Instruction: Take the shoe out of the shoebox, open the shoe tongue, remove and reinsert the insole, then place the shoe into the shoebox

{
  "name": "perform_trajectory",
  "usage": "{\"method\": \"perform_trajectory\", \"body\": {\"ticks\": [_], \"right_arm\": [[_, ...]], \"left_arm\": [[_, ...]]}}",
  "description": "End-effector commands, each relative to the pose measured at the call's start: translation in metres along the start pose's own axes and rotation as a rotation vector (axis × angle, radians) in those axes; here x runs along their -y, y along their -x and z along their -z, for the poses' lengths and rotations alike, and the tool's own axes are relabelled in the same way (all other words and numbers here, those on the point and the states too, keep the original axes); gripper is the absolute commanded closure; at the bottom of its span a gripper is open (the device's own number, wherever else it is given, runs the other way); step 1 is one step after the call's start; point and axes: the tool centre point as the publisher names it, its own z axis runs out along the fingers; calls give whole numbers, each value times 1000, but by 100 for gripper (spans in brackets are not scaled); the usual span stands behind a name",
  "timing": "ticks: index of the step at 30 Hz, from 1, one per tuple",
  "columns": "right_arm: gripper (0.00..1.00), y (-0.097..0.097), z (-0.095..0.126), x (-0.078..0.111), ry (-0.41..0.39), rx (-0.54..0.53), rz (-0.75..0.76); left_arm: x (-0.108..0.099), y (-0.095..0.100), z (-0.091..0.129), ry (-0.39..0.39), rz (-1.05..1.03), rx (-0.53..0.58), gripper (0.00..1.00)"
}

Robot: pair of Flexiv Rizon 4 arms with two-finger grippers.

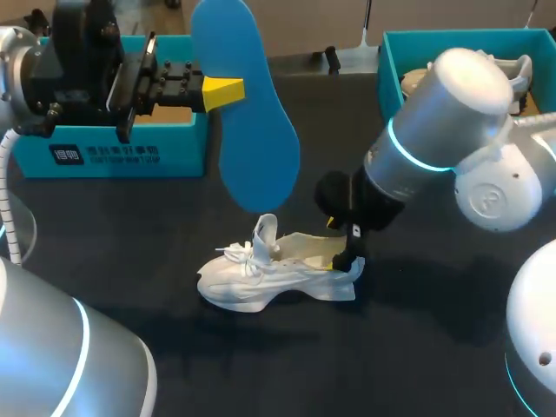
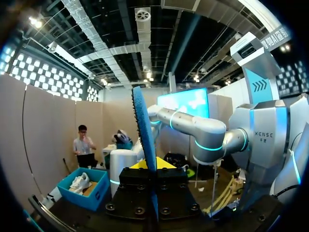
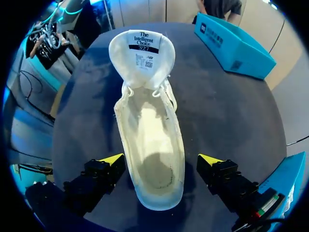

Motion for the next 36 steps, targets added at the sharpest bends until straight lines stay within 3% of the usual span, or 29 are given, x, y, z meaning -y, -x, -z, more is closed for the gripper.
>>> {"method": "perform_trajectory", "body": {"ticks": [1,14,29,36], "right_arm": [[0,-4,5,-6,-235,24,-16],[0,-2,15,-22,-244,39,-110],[0,-2,15,-22,-244,39,-110],[0,6,16,-42,-293,41,-118]], "left_arm": [[-1,0,0,-1,-1,0,100],[-1,0,0,-1,-1,0,100],[-1,0,0,-1,-1,0,100],[-1,0,0,-1,-1,0,100]]}}
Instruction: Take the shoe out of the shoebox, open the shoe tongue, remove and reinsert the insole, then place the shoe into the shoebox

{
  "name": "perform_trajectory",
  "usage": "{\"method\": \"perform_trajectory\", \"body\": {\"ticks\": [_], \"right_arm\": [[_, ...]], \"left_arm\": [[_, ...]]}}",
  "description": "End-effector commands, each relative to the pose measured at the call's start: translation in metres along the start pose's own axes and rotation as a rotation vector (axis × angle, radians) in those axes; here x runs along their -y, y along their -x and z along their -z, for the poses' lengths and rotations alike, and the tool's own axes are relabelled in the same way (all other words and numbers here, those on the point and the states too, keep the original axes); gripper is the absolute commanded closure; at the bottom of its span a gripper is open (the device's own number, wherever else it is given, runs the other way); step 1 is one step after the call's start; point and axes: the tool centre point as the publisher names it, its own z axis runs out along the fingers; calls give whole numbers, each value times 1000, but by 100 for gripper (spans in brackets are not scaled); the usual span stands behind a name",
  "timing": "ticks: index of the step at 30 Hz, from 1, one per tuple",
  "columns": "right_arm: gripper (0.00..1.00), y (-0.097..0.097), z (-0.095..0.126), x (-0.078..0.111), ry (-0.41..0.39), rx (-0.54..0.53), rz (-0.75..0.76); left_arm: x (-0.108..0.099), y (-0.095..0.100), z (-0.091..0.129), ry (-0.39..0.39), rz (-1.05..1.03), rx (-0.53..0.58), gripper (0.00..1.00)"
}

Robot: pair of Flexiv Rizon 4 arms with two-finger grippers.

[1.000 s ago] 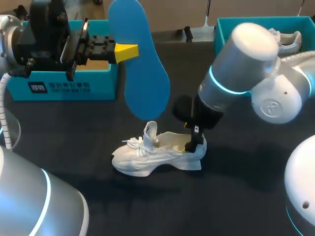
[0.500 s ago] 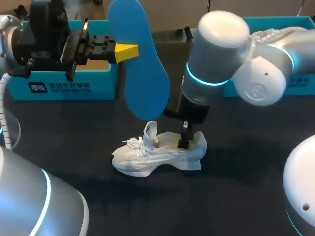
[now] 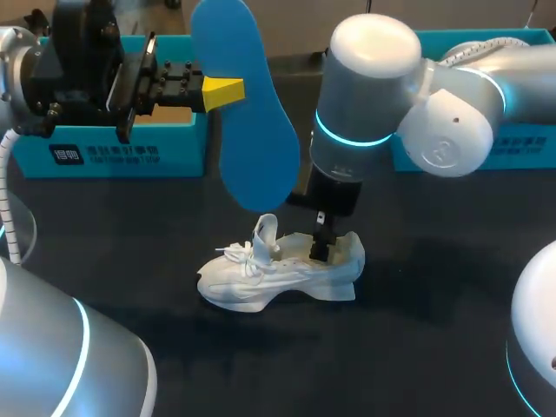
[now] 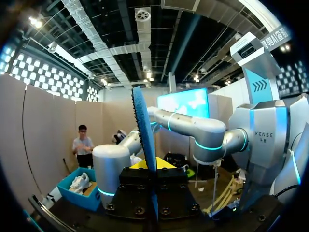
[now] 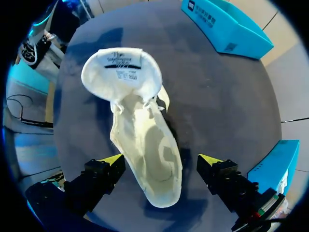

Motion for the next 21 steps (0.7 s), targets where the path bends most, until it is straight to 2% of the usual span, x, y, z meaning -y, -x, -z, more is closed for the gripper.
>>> {"method": "perform_trajectory", "body": {"ticks": [1,6,12,13,21], "right_arm": [[0,4,3,-20,-51,1,11],[0,8,2,-35,-122,5,13],[0,9,-13,-45,-132,-6,29],[0,10,-15,-46,-148,-3,31],[0,11,-34,-37,-121,-14,11]], "left_arm": [[-1,0,0,-1,-1,0,100],[-1,0,0,-1,-1,0,100],[-1,0,0,-1,-1,0,100],[-1,0,0,-1,-1,0,100],[-1,0,0,-1,-1,0,100]]}}
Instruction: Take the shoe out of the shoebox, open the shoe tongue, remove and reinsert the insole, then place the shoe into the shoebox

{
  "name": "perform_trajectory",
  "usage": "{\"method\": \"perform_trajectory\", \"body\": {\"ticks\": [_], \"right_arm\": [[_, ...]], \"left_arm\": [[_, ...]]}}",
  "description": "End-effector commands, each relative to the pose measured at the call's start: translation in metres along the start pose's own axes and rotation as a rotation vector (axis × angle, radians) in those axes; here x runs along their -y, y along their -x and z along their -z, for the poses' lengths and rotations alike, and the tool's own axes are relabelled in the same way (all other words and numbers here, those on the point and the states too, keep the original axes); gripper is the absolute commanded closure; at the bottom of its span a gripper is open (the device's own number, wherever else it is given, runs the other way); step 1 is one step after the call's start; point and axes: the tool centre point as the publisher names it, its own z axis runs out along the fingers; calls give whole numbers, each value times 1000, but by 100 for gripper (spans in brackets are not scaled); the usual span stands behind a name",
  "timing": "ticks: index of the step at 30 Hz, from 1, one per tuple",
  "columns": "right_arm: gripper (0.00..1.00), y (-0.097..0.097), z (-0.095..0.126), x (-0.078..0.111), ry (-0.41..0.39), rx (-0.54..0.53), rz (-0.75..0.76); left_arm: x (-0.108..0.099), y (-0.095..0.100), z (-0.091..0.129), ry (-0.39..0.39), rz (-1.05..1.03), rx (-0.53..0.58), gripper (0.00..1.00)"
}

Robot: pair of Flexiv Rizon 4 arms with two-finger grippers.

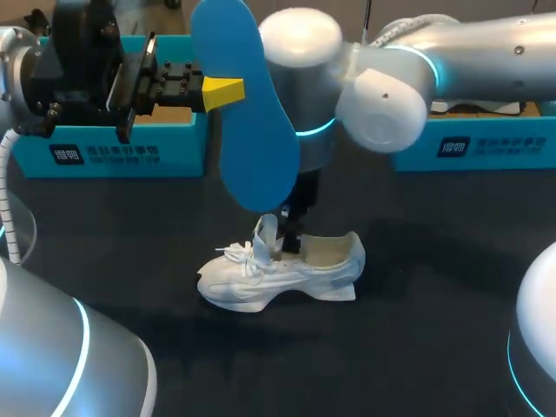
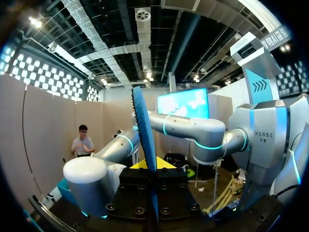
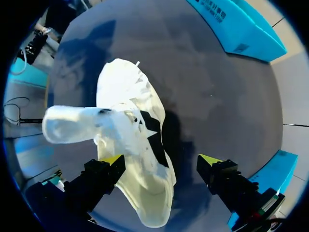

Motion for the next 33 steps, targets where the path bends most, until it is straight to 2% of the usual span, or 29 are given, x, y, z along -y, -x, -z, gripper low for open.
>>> {"method": "perform_trajectory", "body": {"ticks": [1,15,17,21,23,24,27,28,33], "right_arm": [[0,1,-12,1,-1,-4,-12],[2,-1,-32,15,-4,-43,-23],[23,-2,-35,15,-3,-54,-19],[23,-2,-43,14,-5,-71,-9],[27,-3,-44,14,-13,-75,-11],[36,-3,-44,14,-13,-75,-11],[89,-3,-43,14,-18,-73,-11],[100,-3,-42,15,-19,-69,-9],[100,-7,-36,16,-25,-65,6]], "left_arm": [[-1,0,0,-1,-1,0,100],[-1,0,0,-1,-1,0,100],[-1,0,0,-1,-1,0,100],[-1,0,0,-1,-1,0,100],[-1,0,0,-1,-1,0,100],[-1,0,0,-1,-1,0,100],[-1,0,0,-1,-1,0,100],[-1,0,0,-1,-1,0,100],[-1,0,0,-1,-1,0,100]]}}
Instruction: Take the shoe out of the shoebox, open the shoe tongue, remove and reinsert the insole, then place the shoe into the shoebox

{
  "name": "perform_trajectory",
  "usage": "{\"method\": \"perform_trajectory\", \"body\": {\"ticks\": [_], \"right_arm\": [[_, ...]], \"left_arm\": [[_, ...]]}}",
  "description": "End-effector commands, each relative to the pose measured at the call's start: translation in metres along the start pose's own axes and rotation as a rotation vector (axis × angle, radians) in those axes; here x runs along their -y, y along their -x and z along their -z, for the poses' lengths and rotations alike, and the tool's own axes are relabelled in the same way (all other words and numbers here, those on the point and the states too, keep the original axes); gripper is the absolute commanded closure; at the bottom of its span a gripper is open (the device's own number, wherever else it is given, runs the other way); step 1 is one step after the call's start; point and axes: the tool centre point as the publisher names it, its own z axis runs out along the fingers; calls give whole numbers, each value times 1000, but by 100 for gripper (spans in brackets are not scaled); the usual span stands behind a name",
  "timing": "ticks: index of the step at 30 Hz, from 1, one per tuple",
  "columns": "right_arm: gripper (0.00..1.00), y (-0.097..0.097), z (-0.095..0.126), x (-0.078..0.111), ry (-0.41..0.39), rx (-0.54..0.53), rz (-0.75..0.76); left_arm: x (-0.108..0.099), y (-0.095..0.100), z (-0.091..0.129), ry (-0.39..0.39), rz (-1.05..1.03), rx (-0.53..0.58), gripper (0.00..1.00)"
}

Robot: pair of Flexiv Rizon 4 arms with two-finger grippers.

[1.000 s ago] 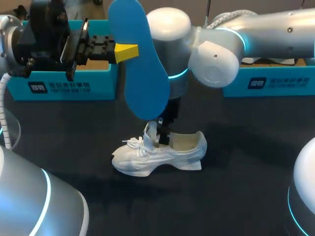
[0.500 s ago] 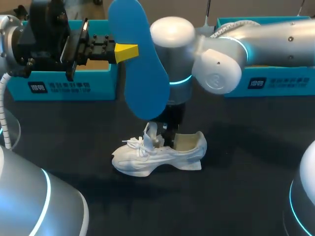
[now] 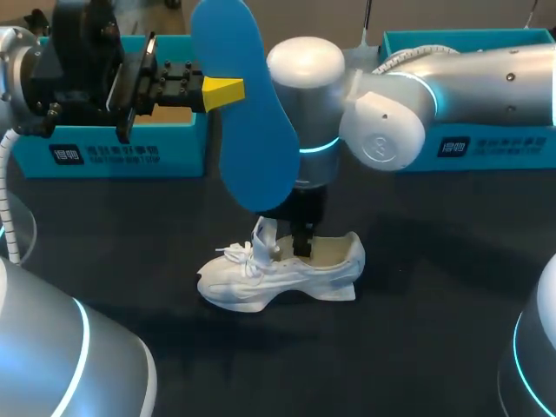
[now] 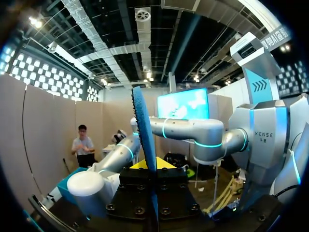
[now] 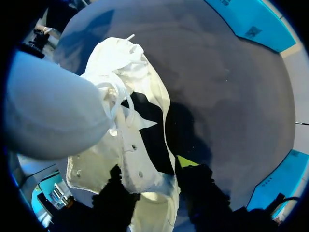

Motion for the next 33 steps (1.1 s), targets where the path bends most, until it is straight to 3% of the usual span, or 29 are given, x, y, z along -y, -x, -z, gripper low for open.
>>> {"method": "perform_trajectory", "body": {"ticks": [1,10,15,22,27,28,29,33], "right_arm": [[100,-5,6,1,-5,5,-1],[100,-14,18,5,13,-7,-31],[100,-27,34,13,37,-32,-136],[100,-48,54,21,114,-43,-306],[100,-67,64,22,214,-51,-485],[100,-73,67,20,219,-48,-512],[100,-78,72,16,174,-35,-522],[100,-78,72,16,174,-35,-522]], "left_arm": [[-1,0,0,-1,-1,0,100],[-1,0,0,-1,-1,0,100],[-1,0,0,-1,-1,0,100],[-1,0,0,-1,-1,0,100],[-1,0,0,-1,-1,0,100],[-1,0,0,-1,-1,0,100],[-1,0,0,-1,-1,0,100],[-1,0,0,-1,-1,0,100]]}}
